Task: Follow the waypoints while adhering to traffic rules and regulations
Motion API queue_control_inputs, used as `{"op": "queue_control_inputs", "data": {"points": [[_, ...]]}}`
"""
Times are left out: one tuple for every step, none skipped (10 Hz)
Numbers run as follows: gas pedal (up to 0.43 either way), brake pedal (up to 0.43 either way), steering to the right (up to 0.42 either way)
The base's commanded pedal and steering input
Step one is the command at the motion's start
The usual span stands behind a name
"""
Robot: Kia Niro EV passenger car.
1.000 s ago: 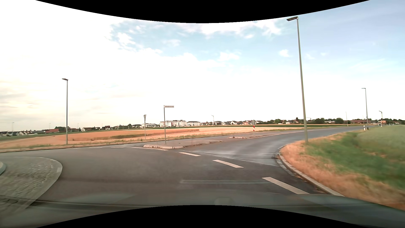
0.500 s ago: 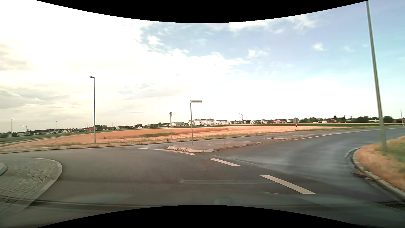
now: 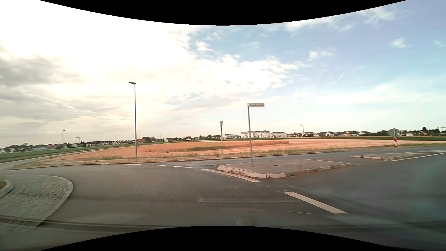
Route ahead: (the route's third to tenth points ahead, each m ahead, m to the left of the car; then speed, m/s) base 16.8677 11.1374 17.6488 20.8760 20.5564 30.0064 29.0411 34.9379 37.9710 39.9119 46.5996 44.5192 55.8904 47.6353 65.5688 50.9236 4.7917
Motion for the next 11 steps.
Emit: {"op": "queue_control_inputs", "data": {"points": [[0.110,0.000,-0.315],[0.110,0.000,-0.316],[0.118,0.000,-0.317],[0.118,0.000,-0.316],[0.118,0.000,-0.316],[0.118,0.000,-0.315],[0.118,0.000,-0.315],[0.118,0.000,-0.315],[0.118,0.000,-0.315],[0.118,0.000,-0.317],[0.118,0.000,-0.324]]}}
